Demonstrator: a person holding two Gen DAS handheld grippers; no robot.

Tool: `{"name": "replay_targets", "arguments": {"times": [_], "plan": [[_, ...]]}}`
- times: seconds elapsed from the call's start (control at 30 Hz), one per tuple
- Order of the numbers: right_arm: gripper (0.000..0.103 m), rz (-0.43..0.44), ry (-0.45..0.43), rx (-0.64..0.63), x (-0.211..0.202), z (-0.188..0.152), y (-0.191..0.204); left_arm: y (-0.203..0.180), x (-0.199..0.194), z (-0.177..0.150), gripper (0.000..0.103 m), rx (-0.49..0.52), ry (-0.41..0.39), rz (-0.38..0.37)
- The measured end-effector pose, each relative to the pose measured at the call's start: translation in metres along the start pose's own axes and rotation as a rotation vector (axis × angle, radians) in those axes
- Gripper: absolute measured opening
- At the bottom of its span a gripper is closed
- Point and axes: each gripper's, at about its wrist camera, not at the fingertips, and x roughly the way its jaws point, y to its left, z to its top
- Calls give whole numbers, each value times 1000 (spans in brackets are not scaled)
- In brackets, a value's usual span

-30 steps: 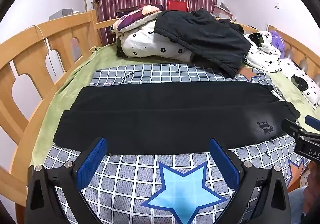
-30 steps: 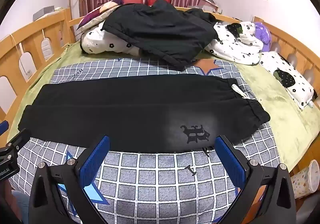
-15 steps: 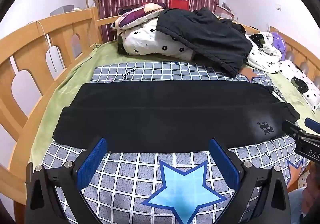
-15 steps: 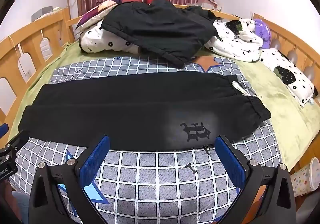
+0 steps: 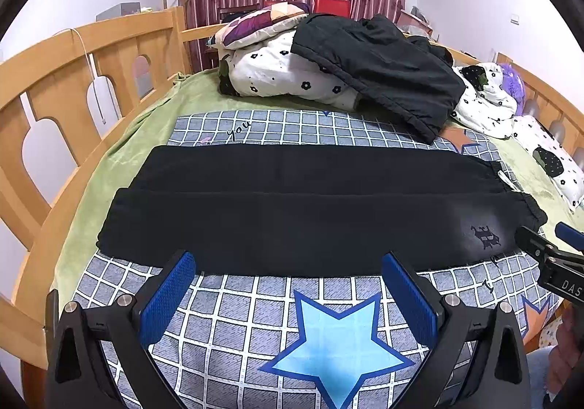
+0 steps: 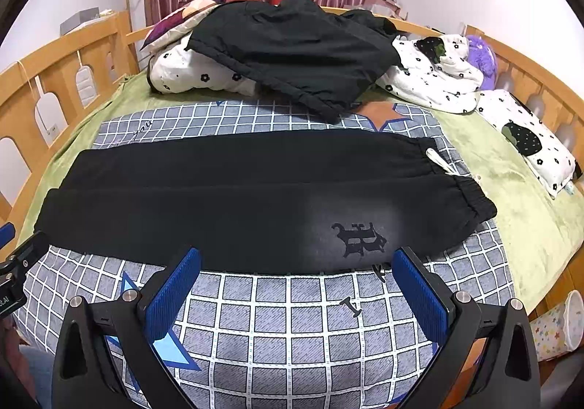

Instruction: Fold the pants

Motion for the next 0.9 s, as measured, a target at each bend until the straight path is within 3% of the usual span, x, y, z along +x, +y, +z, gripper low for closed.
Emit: {"name": "replay_targets", "arguments": {"times": [0.9], "plan": [[103,-1,1,-7,0,0,3,2,0,-1,103,-4,0,-1]]}}
